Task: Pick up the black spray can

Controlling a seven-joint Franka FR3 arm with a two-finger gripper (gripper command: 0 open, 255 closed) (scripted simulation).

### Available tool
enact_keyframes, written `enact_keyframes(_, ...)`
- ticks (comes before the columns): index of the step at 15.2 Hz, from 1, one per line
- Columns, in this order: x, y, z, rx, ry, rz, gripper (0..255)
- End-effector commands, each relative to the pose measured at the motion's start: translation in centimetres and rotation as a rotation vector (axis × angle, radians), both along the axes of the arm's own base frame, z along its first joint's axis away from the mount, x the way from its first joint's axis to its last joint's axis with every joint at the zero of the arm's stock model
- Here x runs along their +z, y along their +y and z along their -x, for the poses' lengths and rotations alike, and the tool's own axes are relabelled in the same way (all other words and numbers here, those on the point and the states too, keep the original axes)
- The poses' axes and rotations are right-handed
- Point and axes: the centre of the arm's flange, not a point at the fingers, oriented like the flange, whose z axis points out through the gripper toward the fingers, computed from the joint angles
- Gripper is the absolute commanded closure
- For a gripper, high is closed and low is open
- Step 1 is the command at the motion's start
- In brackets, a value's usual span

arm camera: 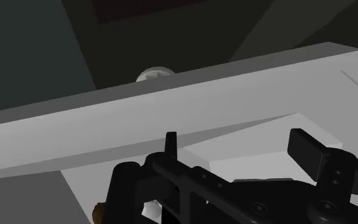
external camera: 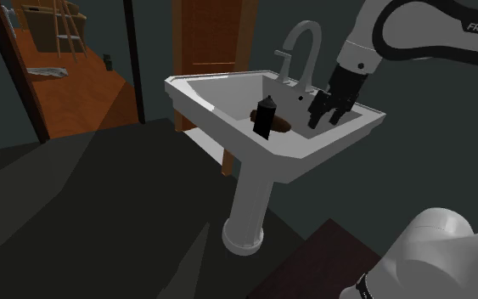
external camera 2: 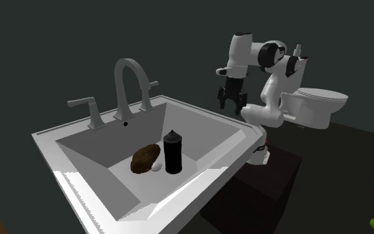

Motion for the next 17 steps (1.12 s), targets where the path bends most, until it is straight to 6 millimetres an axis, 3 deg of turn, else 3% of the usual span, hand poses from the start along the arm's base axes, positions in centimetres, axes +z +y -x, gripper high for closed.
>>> enact_keyframes(1, 0.0, 0.0, 0.0, 0.000, 0.000, 0.000, 0)
enact_keyframes(9, -2.7, 2.3, -9.2, -0.332, -0.083, 0.052, 0)
enact_keyframes(17, -4.6, 1.3, -18.8, -0.664, -0.165, 0.104, 0)
